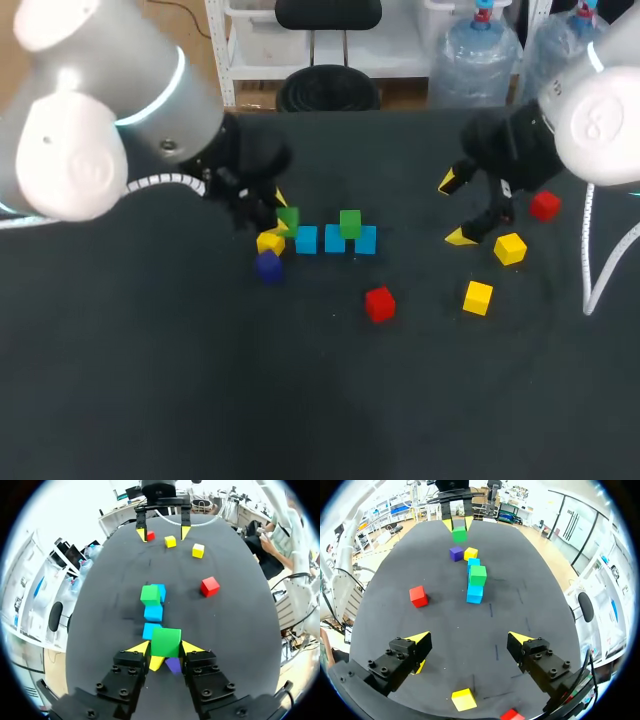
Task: Place the blue cubes, place green cubes on the blue cubes, place the yellow cubes on the green cubes, then place the red cubes on the yellow cubes, and place purple cube on the red cubes.
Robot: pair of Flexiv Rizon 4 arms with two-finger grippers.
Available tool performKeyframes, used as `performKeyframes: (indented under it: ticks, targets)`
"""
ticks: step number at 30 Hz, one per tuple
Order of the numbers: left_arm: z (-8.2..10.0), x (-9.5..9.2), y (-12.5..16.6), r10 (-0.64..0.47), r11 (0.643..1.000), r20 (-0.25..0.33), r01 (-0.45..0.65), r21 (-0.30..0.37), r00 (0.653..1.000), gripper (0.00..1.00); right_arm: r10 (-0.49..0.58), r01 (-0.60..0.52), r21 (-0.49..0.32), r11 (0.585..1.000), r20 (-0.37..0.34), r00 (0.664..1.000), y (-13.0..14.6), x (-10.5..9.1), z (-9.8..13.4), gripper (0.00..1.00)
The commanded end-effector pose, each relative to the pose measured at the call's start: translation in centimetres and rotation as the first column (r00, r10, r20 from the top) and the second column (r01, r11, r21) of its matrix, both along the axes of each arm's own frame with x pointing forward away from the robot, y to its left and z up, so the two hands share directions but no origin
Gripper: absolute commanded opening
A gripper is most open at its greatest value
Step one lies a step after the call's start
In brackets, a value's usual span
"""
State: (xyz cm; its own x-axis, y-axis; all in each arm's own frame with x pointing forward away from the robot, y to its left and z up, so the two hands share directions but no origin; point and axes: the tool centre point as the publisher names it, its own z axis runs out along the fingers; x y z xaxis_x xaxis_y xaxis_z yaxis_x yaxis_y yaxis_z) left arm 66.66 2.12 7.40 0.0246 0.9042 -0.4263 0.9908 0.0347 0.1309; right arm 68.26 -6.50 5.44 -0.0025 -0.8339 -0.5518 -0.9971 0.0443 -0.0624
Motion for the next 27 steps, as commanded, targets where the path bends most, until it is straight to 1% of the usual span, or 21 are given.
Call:
performKeyframes:
  ticks: [1,2,8,27]
  targets:
    - [-0.4,1.1,-0.6,-0.018,1.000,-0.053,0.019,0.013,0.998,0.00,0.002,-0.002,0.002,1.000,0.000,1.000,0.0,0.1,-0.1,1.00]
    - [-0.5,1.2,-0.7,-0.018,1.000,-0.067,0.018,0.009,0.998,0.00,0.002,-0.002,0.002,1.000,0.000,1.000,0.0,0.1,-0.1,1.00]
    - [-1.3,1.6,-1.3,-0.016,1.000,-0.089,0.018,0.021,0.996,0.00,0.002,-0.002,0.002,1.000,0.000,1.000,0.0,0.1,-0.1,1.00]
    - [-2.0,2.7,-2.9,-0.023,0.999,-0.116,0.025,0.020,0.993,0.00,0.002,-0.002,0.002,1.000,0.000,1.000,0.0,0.1,-0.1,1.00]
